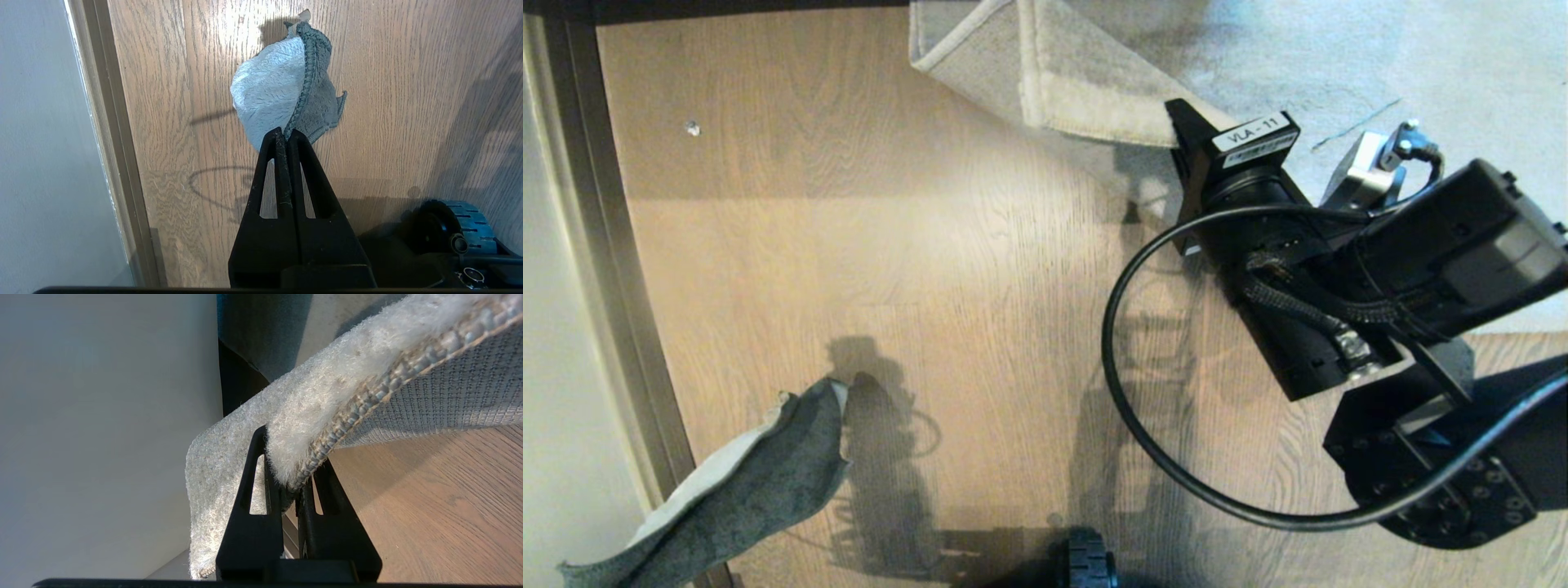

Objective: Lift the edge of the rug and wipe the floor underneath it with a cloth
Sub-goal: Wipe the floor under the carpet with a rag

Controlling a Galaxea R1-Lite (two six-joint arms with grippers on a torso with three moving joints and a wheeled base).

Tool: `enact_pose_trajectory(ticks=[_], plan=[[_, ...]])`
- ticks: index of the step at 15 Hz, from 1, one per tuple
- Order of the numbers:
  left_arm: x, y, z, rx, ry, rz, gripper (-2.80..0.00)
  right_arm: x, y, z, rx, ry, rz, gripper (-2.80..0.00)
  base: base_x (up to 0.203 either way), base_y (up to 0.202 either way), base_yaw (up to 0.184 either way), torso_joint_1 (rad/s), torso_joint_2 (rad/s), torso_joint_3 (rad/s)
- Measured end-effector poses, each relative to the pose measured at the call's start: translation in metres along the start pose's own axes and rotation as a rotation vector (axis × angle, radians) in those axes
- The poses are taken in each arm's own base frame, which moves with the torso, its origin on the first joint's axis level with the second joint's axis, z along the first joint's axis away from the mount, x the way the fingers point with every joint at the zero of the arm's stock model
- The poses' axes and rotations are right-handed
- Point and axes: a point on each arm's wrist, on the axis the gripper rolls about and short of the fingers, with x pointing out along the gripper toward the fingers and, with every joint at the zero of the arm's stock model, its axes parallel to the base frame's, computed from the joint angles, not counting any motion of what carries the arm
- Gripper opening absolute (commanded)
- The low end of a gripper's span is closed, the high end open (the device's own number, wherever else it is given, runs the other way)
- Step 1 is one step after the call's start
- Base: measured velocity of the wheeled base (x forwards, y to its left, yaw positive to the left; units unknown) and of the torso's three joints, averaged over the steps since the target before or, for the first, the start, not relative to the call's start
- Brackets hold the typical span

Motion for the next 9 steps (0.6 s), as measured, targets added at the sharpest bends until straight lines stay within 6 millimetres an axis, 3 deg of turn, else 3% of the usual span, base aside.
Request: enact_pose_trajectory(ticks=[9], plan=[[0.0, 0.0, -0.0002, 0.0, 0.002, -0.001, -2.8, -0.0003, -0.0015, -0.0009, -0.001, 0.003, -0.004, -2.8, 0.0, 0.0, 0.0, 0.0, 0.0, 0.0]])
